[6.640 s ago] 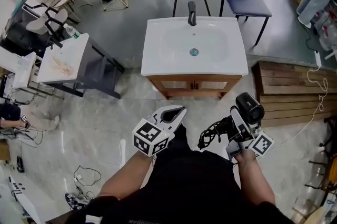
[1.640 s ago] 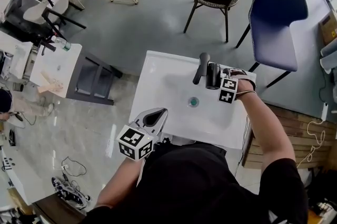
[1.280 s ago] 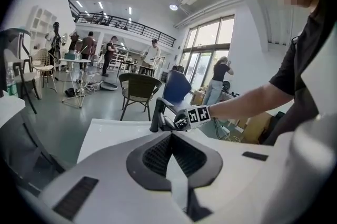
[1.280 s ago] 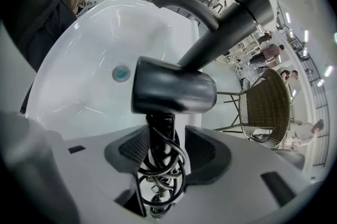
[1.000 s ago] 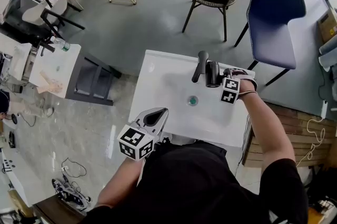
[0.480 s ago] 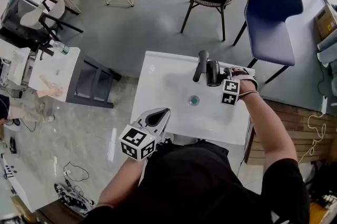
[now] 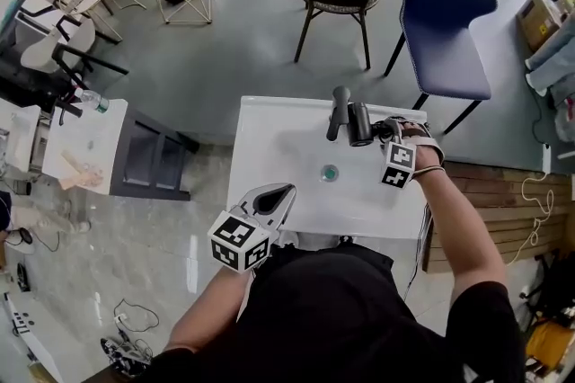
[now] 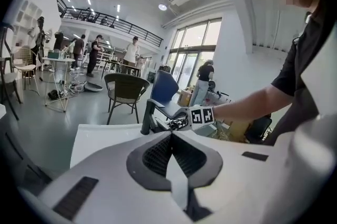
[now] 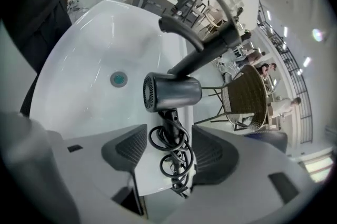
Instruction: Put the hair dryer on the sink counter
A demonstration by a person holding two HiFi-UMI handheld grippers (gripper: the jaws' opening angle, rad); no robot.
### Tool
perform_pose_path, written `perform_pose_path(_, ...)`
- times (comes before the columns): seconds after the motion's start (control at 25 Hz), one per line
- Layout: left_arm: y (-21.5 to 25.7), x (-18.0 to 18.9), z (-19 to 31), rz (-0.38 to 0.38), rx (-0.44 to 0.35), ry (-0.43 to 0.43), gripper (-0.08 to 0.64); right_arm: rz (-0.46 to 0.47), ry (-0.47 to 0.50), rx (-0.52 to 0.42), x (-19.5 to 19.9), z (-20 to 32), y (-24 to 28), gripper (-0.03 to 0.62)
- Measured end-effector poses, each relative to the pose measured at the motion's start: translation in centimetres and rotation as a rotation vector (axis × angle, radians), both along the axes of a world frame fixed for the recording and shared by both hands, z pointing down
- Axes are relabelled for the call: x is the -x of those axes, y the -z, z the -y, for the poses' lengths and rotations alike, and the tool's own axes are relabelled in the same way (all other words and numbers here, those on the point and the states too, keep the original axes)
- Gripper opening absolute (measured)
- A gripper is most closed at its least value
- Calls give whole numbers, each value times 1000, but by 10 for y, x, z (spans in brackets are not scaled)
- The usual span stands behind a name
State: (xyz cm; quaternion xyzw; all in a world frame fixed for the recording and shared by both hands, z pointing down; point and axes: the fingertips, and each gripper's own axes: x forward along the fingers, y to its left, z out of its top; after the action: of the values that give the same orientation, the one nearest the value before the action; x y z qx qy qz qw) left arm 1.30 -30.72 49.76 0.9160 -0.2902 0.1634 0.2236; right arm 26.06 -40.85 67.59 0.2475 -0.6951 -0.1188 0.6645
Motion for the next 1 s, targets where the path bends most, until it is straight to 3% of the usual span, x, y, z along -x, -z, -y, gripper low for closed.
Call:
perform_pose_path(0.24, 3, 1, 0, -15, -16, -93, 0, 249, -253, -65, 19, -31, 49, 238)
perform_pose_path(0.4, 1, 1, -1, -24, -17, -157, 0, 542, -499, -105, 37, -60, 82, 233)
perform_pose_path(0.48, -1, 3, -2, -26, -14, -194, 0, 692, -589, -143, 50, -75, 99, 195)
perform_pose_path(0.64, -6, 8, -10, -24, -10, -259, 0, 904, -717, -210, 78, -108, 123, 60)
perform_pose_path(0.72, -8, 10, -16, -24, -11, -289, 0, 1043, -773, -220, 97, -126, 134, 27)
perform_pose_path(0.88, -13, 9, -31, -18, -10, -359, 0, 1358, -869, -187, 127, -156, 147, 5)
perform_pose_path(1.0, -15, 9, -40, -7, -5, -396, 0, 1443, -916, -172, 141, -171, 147, 3)
